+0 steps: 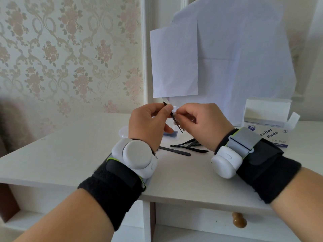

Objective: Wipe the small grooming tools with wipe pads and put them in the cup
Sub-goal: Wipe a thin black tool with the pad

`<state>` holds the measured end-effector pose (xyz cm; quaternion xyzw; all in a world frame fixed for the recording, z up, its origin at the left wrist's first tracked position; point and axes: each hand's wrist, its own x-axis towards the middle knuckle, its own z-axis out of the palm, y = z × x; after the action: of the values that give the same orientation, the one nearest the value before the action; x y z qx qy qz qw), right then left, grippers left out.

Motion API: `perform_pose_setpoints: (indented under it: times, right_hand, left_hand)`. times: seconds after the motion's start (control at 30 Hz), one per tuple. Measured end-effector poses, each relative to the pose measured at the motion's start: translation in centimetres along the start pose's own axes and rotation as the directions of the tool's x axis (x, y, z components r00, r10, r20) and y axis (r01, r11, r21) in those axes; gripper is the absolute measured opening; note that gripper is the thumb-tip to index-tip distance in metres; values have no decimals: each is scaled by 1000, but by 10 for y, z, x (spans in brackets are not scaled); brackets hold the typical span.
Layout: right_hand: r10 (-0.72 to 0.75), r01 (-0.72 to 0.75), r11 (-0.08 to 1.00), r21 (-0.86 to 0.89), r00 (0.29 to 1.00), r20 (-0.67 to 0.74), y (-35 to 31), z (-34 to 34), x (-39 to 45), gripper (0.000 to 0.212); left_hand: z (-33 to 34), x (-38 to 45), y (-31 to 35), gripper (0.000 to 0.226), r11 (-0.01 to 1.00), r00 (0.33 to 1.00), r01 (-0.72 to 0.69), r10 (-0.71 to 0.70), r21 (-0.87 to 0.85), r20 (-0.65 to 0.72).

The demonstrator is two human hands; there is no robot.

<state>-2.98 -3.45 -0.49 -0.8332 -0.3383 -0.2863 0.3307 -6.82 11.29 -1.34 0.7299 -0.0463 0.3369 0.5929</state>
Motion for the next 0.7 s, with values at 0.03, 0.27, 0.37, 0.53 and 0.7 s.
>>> perform_pose_setpoints:
  times: [0.03,0.27,0.37,0.53,0.7]
  right_hand:
    - [6,-5,1000,21,1000,-10,0,0,0,15]
    - [64,-66,995,68,998,26,-1,0,1,9]
    - [55,-56,998,0,997,58,-4,1,1,8]
    - [40,-28,996,-84,990,136,0,2,1,9]
    - [40,-13,984,-176,988,150,5,4,2,8]
  left_hand:
    - [0,0,0,11,1000,1000,2,-2,-7,6]
    - [1,0,2,10,999,1000,-18,18,-29,-8]
    - [0,0,2,9,999,998,-37,37,-16,-49]
    - [0,0,2,11,998,993,-55,55,1,-100]
    - [1,1,1,11,999,992,-53,52,-11,-111]
